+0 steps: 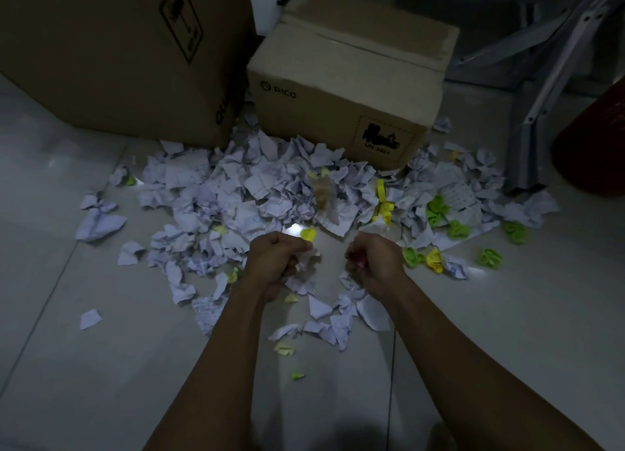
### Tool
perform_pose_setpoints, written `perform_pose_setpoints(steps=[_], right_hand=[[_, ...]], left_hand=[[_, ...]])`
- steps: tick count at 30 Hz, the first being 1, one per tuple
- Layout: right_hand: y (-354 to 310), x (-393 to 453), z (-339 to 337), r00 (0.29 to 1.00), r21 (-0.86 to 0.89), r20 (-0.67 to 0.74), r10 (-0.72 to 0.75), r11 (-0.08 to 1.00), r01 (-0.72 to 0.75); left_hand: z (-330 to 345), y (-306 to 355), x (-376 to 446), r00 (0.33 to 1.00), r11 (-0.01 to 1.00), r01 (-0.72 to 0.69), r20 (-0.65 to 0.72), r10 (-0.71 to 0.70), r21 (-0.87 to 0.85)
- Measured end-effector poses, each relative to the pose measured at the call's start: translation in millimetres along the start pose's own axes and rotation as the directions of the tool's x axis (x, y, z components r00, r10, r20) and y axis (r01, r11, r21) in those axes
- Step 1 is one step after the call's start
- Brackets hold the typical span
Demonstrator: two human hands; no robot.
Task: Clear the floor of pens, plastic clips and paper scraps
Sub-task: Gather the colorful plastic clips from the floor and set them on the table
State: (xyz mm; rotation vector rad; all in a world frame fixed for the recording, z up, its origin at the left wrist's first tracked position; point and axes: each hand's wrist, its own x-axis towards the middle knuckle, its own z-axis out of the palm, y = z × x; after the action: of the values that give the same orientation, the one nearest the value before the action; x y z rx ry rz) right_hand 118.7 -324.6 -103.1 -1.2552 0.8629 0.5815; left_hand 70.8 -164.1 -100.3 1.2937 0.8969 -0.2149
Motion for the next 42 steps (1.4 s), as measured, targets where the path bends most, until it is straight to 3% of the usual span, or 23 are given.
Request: perform_pose_setpoints(steps=[5,8,12,16,20,23,25,28,31,36,39,42], right_hand=[[-1,14,20,0.991,-0.124,-0.109,0.072,0.989,-0.085],[-4,21,30,0.984,-0.085,-0.133,0.116,0.988,-0.128],[-16,19,35,0.987,-0.028,0.000,0.164,0.986,-0.164],[-43,16,36,0.970,0.157,0.191,0.150,0.971,-0.181],[-61,14,27,0.973,0.204,0.185,0.136,0.963,-0.173],[-57,11,20,0.983,0.029,0.146,0.107,0.993,-0.112],[-46,5,18,0.997,-0.254,0.079,0.008,0.967,0.013],[-24,-1,10,0.965,-0.650,0.146,-0.219,0.713,0.260],[-11,-3,-5,0.929,-0.729,0.330,-0.167,0.580,0.363],[-11,-10,-15,0.882,-0.844,0.453,-0.126,0.258,0.470],[-16,-16,-18,0.868,-0.798,0.487,-0.098,0.353,0.488],[-18,-4,-20,0.883,-0.748,0.209,-0.421,0.513,0.422]], left_hand=[[-14,-8,-5,0.999,0.982,0.013,-0.049,-0.023,-0.191],[-21,-12,-8,0.997,0.978,0.015,-0.069,-0.030,-0.206],[-28,-12,-11,0.996,0.974,0.024,-0.083,-0.043,-0.225],[-29,-9,-12,1.000,0.967,0.019,-0.018,-0.024,-0.253],[-21,-5,-11,0.997,0.966,0.059,0.057,-0.046,-0.253],[-11,-1,-12,0.993,0.967,0.081,0.102,-0.058,-0.242],[-5,3,-14,0.989,0.965,0.091,0.137,-0.058,-0.247],[3,9,-17,0.981,0.940,0.110,0.188,-0.050,-0.323],[7,14,-15,0.979,0.890,0.118,0.202,-0.030,-0.441],[5,18,-10,0.984,0.870,0.101,0.179,-0.014,-0.483],[8,22,-17,0.975,0.867,0.104,0.224,0.010,-0.488],[13,25,-24,0.973,0.868,0.112,0.231,0.004,-0.484]])
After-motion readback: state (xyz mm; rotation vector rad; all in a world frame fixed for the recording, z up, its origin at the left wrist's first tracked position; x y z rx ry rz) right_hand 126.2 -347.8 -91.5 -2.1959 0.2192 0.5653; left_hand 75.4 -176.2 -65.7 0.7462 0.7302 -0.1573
